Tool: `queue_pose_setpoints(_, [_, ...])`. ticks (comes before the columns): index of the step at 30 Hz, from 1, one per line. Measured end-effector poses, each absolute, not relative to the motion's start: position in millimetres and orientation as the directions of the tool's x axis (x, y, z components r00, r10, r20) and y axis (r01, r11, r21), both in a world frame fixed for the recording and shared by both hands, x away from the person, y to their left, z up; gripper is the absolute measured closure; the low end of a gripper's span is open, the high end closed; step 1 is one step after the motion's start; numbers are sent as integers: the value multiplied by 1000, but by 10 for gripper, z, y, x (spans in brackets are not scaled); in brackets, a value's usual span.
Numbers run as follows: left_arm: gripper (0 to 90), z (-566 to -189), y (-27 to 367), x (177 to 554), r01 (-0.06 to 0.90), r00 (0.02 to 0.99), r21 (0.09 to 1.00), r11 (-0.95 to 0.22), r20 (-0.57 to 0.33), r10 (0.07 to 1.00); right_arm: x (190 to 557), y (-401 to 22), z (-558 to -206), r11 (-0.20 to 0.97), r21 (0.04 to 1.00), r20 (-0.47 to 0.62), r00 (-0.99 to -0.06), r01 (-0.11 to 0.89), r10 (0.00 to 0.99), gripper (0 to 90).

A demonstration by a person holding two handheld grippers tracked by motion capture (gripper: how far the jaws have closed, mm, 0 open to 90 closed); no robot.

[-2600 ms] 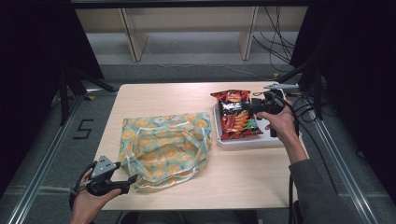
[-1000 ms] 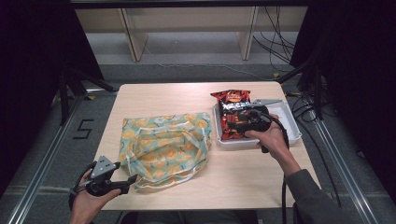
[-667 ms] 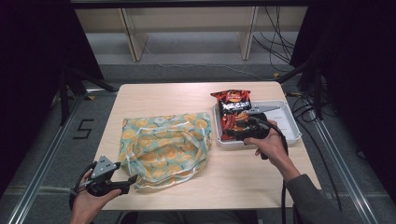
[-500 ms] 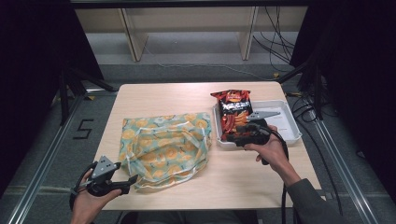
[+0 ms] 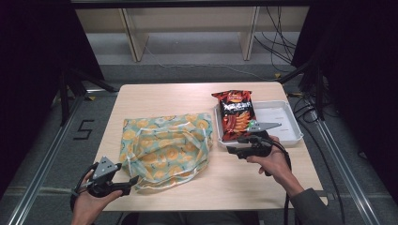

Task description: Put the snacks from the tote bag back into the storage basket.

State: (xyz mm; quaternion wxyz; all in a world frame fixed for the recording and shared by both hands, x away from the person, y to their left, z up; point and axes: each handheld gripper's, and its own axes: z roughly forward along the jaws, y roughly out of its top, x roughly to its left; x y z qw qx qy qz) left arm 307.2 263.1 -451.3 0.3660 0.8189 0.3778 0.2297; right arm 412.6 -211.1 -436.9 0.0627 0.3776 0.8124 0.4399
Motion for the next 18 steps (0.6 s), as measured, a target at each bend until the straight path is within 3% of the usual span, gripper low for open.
queue_pose_setpoints(18, [212,-4519,2630,3081,444,620,772,-454,102,778,3849,-2053,-4435,395,761,168,-743,515,647,330])
